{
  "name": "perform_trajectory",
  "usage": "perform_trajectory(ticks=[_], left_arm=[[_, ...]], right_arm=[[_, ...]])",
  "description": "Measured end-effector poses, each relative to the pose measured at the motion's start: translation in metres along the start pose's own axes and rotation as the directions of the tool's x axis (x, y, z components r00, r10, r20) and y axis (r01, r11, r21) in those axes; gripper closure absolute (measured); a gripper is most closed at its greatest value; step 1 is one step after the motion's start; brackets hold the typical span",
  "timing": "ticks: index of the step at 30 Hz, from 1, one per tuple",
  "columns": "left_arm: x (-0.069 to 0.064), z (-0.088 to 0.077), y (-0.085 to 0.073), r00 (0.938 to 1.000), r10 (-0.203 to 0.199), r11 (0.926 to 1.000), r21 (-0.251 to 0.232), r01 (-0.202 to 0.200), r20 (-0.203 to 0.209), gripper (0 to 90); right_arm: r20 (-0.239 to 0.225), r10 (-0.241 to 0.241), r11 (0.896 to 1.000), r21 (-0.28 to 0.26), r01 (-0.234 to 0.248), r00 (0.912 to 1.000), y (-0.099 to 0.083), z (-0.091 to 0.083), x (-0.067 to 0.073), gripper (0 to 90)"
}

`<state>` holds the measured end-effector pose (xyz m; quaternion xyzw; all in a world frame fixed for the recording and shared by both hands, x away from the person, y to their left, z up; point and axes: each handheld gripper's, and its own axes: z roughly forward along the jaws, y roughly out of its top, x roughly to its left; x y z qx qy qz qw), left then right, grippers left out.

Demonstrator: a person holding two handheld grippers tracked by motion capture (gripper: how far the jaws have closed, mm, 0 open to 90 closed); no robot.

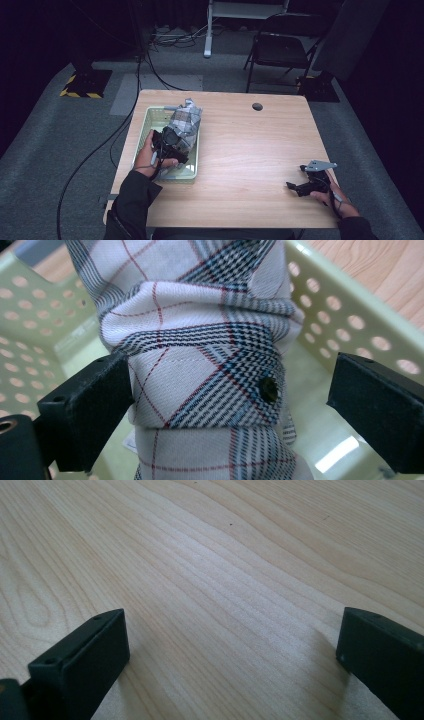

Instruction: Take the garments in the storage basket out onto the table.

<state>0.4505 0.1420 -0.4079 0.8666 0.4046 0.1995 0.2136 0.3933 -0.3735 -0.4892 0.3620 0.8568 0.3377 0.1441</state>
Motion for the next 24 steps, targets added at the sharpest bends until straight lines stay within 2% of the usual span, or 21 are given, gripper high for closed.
perform_trajectory(ticks=[4,13,16,19,24], left_arm=[[0.001,0.004,0.005,0.9998,0.018,0.9996,0.024,-0.018,-0.004,3.4],[0.006,0.016,0.011,0.9998,0.006,0.9975,0.070,-0.008,0.017,3.2],[0.007,0.021,0.012,0.9995,0.004,0.9960,0.089,-0.007,0.033,3.2],[0.009,0.026,0.013,0.9996,0.008,0.9936,0.113,-0.011,0.025,3.4],[0.012,0.037,0.015,0.9990,0.015,0.9892,0.145,-0.021,0.042,3.1]], right_arm=[[0.001,0.000,1.000,0.000,0.000,1.0000,0.000,0.000,0.000,0.5],[0.000,0.000,1.000,0.000,0.000,1.0000,0.000,0.000,0.000,0.5],[0.000,0.000,1.000,0.000,0.000,1.0000,0.000,0.000,0.000,0.5],[0.000,0.000,1.000,0.000,0.000,1.0000,0.000,0.000,0.000,0.5],[0.000,0.000,1.000,0.000,0.000,1.0000,0.000,0.000,0.000,0.5]])
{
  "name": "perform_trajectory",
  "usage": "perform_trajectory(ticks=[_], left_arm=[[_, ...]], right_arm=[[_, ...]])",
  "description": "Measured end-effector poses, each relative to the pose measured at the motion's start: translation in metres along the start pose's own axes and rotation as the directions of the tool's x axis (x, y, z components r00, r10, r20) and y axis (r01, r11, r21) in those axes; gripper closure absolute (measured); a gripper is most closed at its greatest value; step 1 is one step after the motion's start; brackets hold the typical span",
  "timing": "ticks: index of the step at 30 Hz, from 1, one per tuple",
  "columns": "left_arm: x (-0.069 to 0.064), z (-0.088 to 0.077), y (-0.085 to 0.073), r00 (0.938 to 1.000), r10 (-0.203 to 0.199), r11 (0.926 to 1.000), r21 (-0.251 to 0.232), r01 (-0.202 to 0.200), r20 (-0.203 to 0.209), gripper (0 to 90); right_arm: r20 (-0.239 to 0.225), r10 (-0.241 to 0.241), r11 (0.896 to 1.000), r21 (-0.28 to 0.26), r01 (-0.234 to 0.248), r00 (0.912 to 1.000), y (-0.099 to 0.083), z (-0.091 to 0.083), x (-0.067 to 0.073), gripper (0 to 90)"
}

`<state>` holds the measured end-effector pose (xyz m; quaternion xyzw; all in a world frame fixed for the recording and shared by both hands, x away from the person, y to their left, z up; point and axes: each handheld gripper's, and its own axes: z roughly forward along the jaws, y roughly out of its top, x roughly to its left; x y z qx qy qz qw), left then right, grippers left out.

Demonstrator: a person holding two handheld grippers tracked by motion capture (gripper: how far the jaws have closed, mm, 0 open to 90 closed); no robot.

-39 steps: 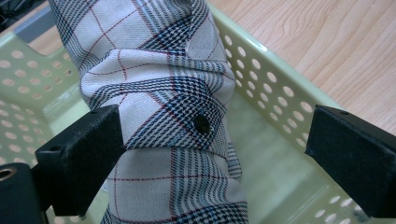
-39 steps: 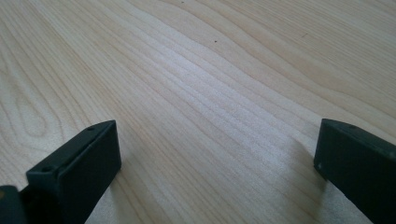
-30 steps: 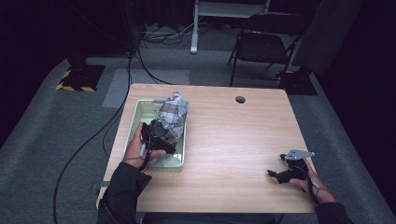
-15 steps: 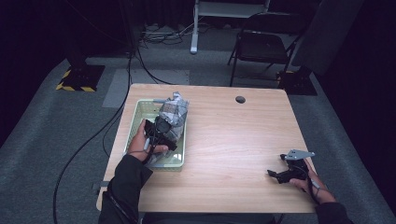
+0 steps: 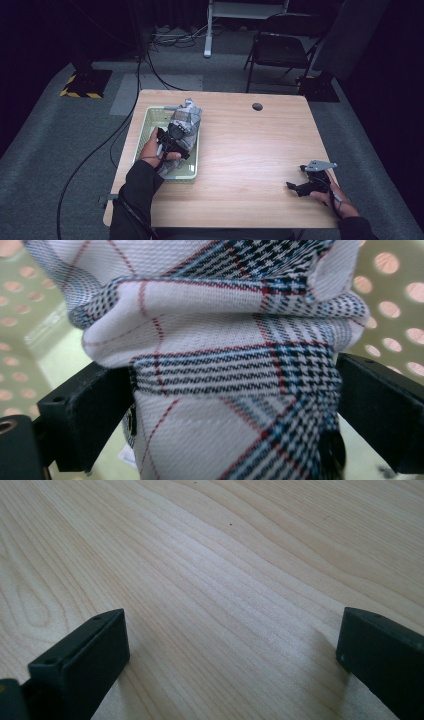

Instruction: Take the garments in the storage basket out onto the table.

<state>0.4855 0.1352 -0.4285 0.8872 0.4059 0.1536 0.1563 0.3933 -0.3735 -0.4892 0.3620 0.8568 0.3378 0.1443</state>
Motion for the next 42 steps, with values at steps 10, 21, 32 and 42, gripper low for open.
perform_trajectory(ticks=[10,21,32,42], left_arm=[[0.005,0.015,0.002,0.9989,-0.001,0.9984,0.056,-0.001,0.048,1.7],[0.002,0.027,0.004,0.9992,0.019,0.9920,0.124,-0.023,0.035,0.1],[-0.002,0.032,0.007,0.9990,0.043,0.9830,0.178,-0.045,0.014,2.4],[-0.003,0.024,0.005,0.9974,0.059,0.9875,0.144,-0.064,0.042,38.0]], right_arm=[[0.000,0.000,1.000,0.000,0.000,1.0000,0.000,0.000,0.000,0.5],[-0.001,0.000,1.000,0.000,0.000,1.0000,0.000,0.000,0.000,0.5],[-0.001,0.000,1.000,0.000,0.000,1.0000,0.000,0.000,0.000,0.5],[-0.001,0.000,1.000,0.000,0.000,1.0000,0.000,0.000,0.000,0.4]])
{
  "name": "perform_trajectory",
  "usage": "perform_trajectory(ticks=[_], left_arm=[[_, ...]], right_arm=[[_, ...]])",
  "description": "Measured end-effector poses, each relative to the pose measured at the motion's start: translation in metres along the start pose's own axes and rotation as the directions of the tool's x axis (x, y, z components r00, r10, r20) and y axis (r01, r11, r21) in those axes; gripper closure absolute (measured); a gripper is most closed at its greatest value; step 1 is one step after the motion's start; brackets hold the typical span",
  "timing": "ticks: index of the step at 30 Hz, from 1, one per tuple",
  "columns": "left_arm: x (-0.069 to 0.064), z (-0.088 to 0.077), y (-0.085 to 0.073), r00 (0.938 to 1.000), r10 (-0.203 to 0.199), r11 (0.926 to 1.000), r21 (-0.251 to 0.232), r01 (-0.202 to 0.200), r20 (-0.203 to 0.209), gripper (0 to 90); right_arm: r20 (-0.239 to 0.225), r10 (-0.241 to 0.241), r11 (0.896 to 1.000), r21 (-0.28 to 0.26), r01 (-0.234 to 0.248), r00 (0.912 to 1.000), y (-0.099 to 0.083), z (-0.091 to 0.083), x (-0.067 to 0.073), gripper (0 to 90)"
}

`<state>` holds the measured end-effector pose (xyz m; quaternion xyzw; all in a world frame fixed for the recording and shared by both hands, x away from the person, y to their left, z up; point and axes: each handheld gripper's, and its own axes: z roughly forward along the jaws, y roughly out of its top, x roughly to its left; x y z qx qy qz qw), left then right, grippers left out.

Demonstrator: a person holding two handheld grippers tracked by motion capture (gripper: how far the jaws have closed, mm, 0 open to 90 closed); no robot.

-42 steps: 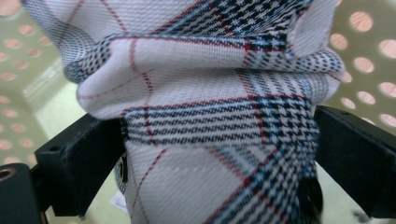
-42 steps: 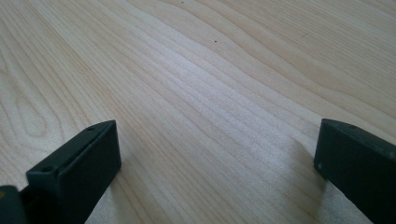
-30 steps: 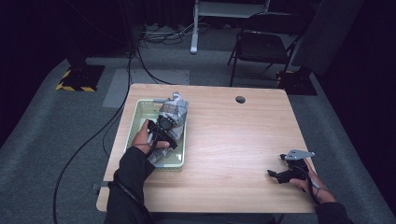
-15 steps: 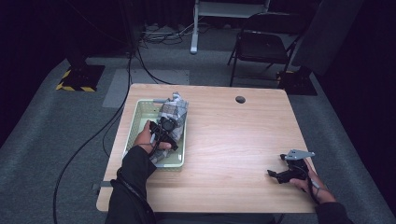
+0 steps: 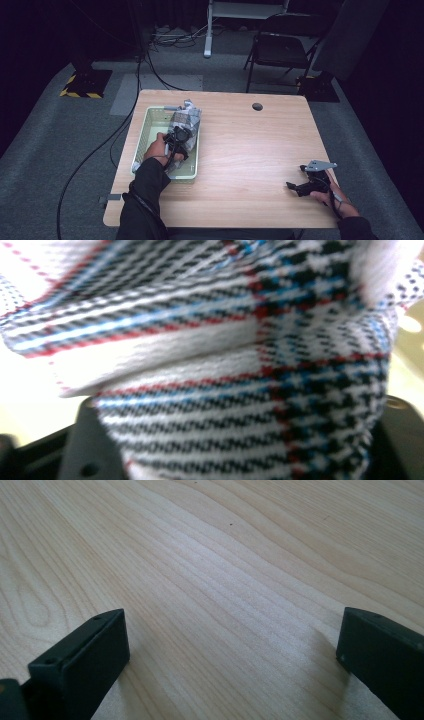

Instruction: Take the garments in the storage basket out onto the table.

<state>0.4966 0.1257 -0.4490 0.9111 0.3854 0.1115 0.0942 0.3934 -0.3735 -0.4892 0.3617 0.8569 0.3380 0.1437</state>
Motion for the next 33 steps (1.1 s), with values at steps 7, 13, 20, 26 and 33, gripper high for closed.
perform_trajectory(ticks=[7,13,20,26,33], left_arm=[[-0.003,-0.003,-0.002,0.9989,0.000,0.9999,-0.017,-0.001,-0.047,46.5],[-0.004,-0.006,-0.003,0.9972,0.001,0.9996,-0.027,-0.003,-0.074,49.2],[-0.002,-0.014,-0.005,0.9976,-0.012,0.9983,-0.059,0.008,-0.068,51.5],[0.000,-0.036,-0.010,0.9981,-0.032,0.9885,-0.149,0.024,-0.052,51.8],[0.001,-0.061,-0.014,0.9972,-0.059,0.9695,-0.241,0.046,-0.047,52.0]], right_arm=[[0.000,-0.001,1.000,0.000,0.001,1.0000,0.000,0.000,0.000,0.5],[0.000,-0.001,1.000,0.000,0.001,1.0000,0.000,0.000,0.000,0.5],[0.000,-0.001,1.000,0.000,0.001,1.0000,0.000,0.000,0.000,0.5],[0.000,-0.001,1.000,0.000,0.001,1.0000,0.000,0.000,0.000,0.5],[0.000,-0.001,1.000,0.000,0.001,1.0000,0.000,0.000,0.000,0.5]])
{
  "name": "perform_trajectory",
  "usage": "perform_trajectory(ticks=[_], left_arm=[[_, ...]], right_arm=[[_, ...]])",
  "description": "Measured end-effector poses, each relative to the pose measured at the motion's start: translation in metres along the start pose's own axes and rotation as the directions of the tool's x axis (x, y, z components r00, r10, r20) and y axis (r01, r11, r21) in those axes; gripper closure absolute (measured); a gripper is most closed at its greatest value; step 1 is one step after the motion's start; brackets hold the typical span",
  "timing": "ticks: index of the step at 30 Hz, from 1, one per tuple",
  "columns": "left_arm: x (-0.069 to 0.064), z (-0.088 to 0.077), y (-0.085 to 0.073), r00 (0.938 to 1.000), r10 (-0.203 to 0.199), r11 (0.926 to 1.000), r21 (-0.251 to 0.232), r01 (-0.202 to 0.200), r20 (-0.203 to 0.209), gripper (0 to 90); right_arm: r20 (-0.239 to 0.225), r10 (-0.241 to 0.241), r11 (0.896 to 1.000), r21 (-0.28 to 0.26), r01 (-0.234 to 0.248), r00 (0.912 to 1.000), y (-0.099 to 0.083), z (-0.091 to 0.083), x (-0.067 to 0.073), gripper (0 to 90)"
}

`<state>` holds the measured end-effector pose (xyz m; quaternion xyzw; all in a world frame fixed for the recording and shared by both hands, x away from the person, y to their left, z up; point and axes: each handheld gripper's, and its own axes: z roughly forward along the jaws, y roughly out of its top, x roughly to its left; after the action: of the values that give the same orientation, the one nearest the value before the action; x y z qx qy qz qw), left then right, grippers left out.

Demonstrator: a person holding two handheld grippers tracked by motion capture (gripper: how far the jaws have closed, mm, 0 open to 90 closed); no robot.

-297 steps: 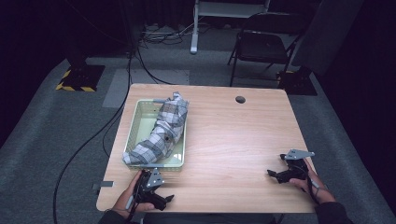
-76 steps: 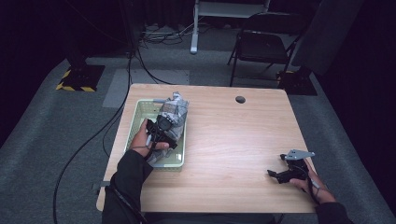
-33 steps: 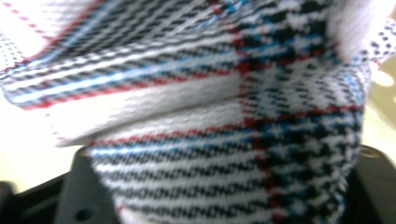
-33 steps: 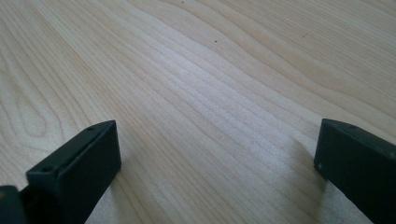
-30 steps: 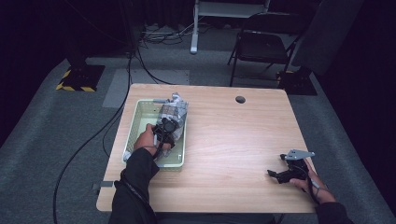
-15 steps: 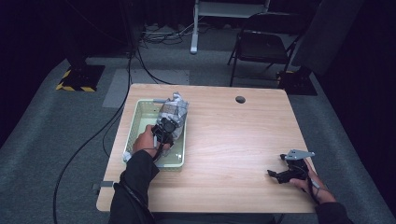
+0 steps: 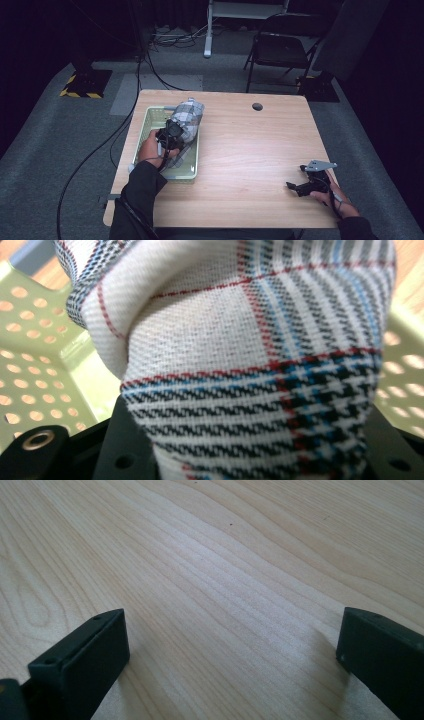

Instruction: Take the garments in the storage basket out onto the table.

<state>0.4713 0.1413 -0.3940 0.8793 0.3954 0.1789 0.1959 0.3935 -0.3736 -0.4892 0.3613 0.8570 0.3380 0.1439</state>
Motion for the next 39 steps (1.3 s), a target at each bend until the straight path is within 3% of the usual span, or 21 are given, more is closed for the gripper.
perform_trajectory(ticks=[9,20,39], left_arm=[[-0.004,-0.018,-0.003,0.9996,-0.010,0.9967,-0.081,0.008,-0.026,52.3],[-0.008,-0.042,-0.001,0.9996,-0.022,0.9878,-0.155,0.020,-0.016,52.4],[-0.036,-0.076,0.021,0.9995,0.016,0.9764,-0.215,-0.021,-0.026,52.7]], right_arm=[[0.000,0.000,1.000,0.000,0.000,1.0000,0.000,0.000,0.000,0.5],[0.000,0.000,1.000,0.000,0.000,1.0000,0.000,0.000,0.000,0.5],[0.000,0.000,1.000,0.000,0.000,1.0000,0.000,0.000,0.000,0.5]])
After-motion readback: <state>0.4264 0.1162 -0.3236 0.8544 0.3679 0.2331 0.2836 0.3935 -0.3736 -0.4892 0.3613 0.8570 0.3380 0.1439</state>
